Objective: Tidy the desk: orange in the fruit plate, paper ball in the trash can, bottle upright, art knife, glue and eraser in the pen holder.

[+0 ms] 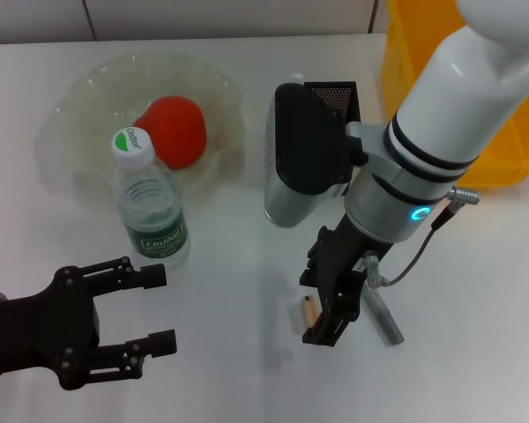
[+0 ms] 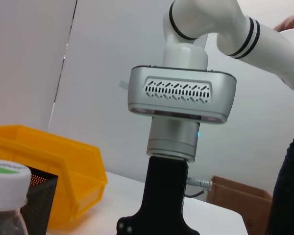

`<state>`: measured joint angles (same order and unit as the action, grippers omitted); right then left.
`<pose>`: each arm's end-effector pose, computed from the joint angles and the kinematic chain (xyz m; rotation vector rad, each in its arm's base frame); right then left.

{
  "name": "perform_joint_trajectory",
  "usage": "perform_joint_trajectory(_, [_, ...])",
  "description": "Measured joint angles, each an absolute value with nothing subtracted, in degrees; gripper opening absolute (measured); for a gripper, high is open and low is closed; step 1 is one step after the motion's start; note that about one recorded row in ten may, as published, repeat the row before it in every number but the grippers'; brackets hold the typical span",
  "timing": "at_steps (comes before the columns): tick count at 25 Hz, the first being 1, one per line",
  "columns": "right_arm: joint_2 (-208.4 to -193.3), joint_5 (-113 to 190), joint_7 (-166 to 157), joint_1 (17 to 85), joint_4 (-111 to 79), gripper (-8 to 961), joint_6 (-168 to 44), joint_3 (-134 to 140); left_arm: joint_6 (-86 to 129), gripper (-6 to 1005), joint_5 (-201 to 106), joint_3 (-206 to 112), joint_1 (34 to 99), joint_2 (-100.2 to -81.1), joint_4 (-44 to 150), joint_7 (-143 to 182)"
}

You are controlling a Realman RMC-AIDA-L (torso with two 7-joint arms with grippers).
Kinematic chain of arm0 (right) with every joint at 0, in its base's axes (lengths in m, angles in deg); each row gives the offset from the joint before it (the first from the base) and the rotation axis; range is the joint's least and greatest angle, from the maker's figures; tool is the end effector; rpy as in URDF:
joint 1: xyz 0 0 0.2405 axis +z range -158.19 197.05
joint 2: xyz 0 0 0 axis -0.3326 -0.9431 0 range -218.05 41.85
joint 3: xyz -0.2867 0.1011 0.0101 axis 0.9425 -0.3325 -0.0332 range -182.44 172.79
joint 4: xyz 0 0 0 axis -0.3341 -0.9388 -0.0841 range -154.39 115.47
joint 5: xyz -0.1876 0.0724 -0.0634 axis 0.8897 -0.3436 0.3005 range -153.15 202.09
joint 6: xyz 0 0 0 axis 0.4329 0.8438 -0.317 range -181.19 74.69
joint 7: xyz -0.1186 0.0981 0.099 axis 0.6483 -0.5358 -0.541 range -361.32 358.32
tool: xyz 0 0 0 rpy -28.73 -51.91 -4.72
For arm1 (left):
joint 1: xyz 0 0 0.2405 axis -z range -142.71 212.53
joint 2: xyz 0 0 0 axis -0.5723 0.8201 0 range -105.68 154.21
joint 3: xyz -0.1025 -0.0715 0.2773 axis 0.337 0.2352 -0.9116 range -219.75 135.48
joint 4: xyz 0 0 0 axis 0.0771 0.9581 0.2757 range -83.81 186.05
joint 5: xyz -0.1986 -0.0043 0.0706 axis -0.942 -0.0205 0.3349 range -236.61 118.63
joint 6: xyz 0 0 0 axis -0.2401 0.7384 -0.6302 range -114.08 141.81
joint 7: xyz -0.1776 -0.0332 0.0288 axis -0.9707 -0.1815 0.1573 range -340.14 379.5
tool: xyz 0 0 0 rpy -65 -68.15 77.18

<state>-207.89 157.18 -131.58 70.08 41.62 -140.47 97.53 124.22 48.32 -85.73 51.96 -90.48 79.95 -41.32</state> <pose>0.1575 0.3508 -0.1557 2.9502 -0.1411 0.7470 -0.3197 0.2411 -0.0364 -2.8259 -0.4752 -1.0485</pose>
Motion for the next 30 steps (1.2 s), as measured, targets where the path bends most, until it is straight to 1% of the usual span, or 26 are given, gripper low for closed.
perform_joint_trajectory(14, [-207.98, 157.08, -132.69, 70.38, 39.41, 627, -134.82, 103.66, 124.22, 765, 48.32, -85.72, 51.96, -90.60, 79.95, -41.32])
perform_joint_trajectory(18, [-207.96, 157.13, -133.21, 70.13, 40.71, 401, -135.23, 103.48, 124.26, 765, 48.32, -85.73, 51.89, -90.60, 79.95, -41.32])
perform_joint_trajectory(21, [-207.78, 157.64, -133.75, 69.39, 43.15, 398, -136.58, 102.75, 124.28, 765, 48.32, -85.73, 51.79, -90.55, 79.95, -41.32])
perform_joint_trajectory(22, [-207.57, 159.54, -134.76, 68.03, 47.66, 397, -139.50, 100.39, 124.32, 765, 48.32, -85.73, 51.69, -90.52, 79.95, -41.32])
perform_joint_trajectory(24, [-207.49, 161.04, -135.42, 67.23, 50.57, 395, -141.14, 98.45, 124.37, 766, 48.32, -85.73, 51.66, -90.48, 79.95, -41.32])
perform_joint_trajectory(30, [-207.66, 166.90, -138.29, 60.33, 72.91, 394, -145.41, 86.09, 124.52, 766, 48.32, -85.72, 51.50, -90.43, 79.96, -41.29])
